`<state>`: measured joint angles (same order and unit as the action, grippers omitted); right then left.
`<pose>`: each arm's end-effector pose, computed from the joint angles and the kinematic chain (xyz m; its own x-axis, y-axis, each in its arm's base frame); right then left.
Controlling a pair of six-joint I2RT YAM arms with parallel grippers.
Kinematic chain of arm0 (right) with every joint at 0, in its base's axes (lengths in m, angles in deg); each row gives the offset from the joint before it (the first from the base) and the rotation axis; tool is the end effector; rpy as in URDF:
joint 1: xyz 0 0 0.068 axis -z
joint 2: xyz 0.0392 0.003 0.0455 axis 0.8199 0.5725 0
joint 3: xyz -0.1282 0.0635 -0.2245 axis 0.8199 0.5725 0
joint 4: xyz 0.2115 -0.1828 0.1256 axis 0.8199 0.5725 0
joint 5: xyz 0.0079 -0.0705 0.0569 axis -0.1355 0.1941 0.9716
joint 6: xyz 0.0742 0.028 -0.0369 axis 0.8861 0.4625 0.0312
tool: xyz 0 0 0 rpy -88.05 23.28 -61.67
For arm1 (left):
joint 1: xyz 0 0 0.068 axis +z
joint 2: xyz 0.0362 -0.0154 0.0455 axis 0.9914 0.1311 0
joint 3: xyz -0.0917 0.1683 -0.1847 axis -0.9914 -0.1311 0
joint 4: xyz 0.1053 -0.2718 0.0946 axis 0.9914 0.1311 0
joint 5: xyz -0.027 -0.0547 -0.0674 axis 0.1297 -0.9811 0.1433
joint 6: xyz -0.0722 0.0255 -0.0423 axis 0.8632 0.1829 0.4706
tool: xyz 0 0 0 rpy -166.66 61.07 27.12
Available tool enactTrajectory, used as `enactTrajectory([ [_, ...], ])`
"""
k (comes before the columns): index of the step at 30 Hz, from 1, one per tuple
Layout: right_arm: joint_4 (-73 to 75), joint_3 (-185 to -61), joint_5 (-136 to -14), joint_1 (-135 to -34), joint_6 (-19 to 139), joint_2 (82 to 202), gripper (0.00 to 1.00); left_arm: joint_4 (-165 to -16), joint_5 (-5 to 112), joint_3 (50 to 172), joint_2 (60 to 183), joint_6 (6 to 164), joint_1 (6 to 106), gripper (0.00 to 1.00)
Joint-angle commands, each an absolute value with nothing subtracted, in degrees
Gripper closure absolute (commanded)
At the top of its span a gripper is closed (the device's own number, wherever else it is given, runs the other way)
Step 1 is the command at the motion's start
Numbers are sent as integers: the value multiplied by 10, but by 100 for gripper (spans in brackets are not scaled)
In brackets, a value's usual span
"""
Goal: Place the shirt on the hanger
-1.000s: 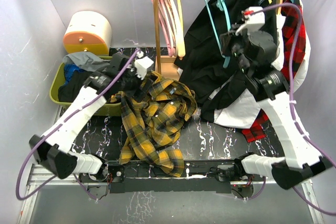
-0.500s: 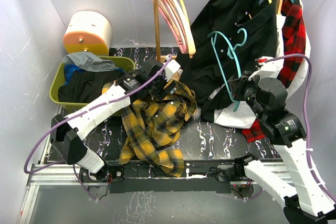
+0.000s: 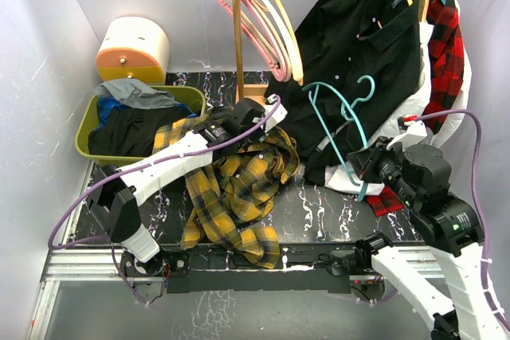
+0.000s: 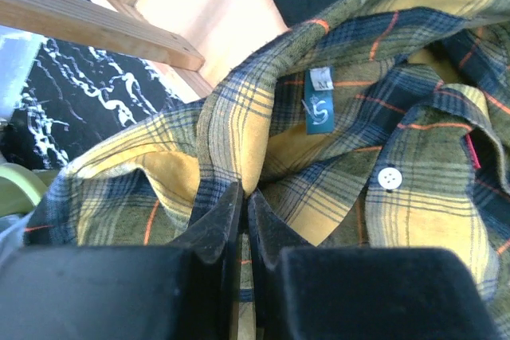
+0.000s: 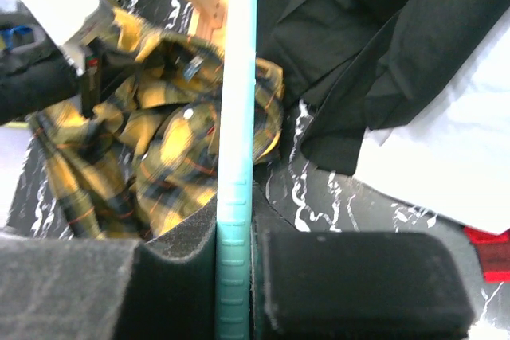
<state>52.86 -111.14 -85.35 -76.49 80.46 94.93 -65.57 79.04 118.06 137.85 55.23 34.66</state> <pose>0.1613 0.0590 0.3950 -0.4699 0.3082 -0.8272 -0.1183 0.9066 0.4050 0.3173 -0.3157 0.2767 -0.2054 0.6693 -0.7140 0.6399 0.6439 0.4194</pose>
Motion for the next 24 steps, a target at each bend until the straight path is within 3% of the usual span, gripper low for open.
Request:
enactTrajectory([
  [1,596,-1173,-767,-764,828,934,92,-678,834,1190,1367,525,345,100],
  [14,701,-1184,-558,-715,813,880,92,-636,825,1284,1379,544,379,100],
  [24,500,-1059,-476,-673,846,874,92,-569,731,1323,1374,578,380,100],
])
